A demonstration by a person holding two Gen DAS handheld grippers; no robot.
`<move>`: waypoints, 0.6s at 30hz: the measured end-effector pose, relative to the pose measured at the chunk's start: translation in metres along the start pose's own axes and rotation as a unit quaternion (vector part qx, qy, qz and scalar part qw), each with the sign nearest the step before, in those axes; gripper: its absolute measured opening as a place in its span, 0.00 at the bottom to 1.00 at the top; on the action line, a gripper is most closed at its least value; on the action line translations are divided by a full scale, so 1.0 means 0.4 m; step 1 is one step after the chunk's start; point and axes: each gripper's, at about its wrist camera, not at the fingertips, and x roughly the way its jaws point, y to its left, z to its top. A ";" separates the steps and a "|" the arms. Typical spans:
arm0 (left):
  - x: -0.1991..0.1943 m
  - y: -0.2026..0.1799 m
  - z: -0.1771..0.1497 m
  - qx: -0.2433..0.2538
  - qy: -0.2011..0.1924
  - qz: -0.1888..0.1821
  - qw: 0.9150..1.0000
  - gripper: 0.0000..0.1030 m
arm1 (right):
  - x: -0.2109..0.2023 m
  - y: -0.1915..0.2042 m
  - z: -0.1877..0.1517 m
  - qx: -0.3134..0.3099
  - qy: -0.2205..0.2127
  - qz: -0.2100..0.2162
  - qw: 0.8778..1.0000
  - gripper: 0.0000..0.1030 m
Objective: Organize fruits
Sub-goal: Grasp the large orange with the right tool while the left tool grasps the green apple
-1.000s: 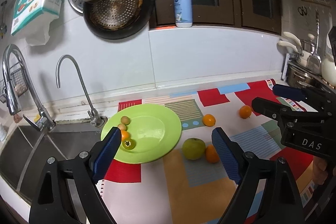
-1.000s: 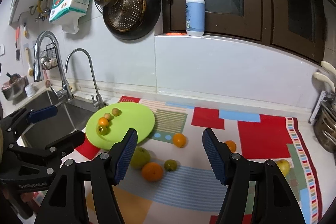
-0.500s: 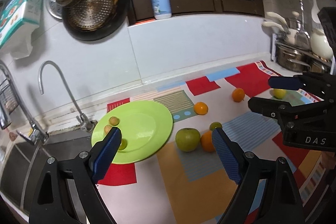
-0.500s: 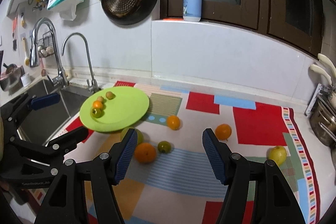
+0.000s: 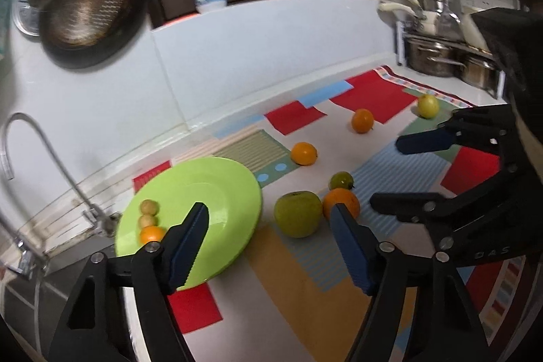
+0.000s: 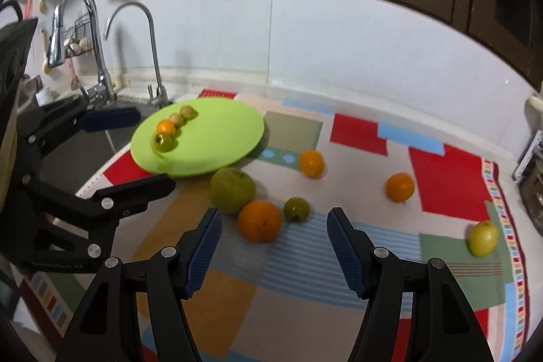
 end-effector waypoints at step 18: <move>0.172 0.036 -0.010 0.032 0.056 -0.113 0.991 0.64 | 0.179 0.006 -0.023 0.013 0.074 0.038 0.996 0.52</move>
